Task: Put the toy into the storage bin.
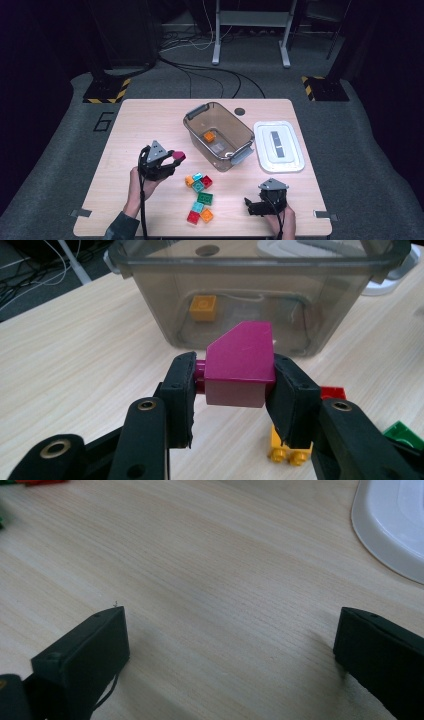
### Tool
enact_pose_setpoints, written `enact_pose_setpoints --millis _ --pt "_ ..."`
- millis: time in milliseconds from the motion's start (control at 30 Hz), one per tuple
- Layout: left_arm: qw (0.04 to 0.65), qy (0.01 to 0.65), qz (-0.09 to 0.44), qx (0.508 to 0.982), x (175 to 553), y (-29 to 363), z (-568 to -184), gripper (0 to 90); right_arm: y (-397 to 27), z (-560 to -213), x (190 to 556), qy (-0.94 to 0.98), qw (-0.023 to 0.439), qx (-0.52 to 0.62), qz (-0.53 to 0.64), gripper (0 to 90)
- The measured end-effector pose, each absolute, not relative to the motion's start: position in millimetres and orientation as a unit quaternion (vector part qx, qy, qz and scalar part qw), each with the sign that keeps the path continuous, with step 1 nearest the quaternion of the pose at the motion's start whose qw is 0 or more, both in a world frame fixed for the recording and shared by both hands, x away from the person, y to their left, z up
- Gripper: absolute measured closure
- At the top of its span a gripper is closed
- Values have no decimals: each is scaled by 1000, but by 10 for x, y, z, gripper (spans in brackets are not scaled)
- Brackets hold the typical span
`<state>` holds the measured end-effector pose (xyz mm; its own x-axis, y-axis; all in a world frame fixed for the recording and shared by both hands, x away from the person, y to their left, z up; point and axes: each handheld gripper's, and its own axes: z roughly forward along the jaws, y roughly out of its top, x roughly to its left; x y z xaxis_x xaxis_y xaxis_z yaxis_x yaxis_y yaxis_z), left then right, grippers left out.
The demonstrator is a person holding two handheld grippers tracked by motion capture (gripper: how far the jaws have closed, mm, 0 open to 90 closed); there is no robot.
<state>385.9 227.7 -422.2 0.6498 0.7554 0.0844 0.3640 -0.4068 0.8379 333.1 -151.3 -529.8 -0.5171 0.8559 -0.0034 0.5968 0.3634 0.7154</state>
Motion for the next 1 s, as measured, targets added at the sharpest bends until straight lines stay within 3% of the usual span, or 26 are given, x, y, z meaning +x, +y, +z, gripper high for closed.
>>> enact_pose_setpoints --millis 1000 --pt "430 330 255 801 4313 2163 -3749 570 -1512 -5298 3331 803 192 452 337 4"
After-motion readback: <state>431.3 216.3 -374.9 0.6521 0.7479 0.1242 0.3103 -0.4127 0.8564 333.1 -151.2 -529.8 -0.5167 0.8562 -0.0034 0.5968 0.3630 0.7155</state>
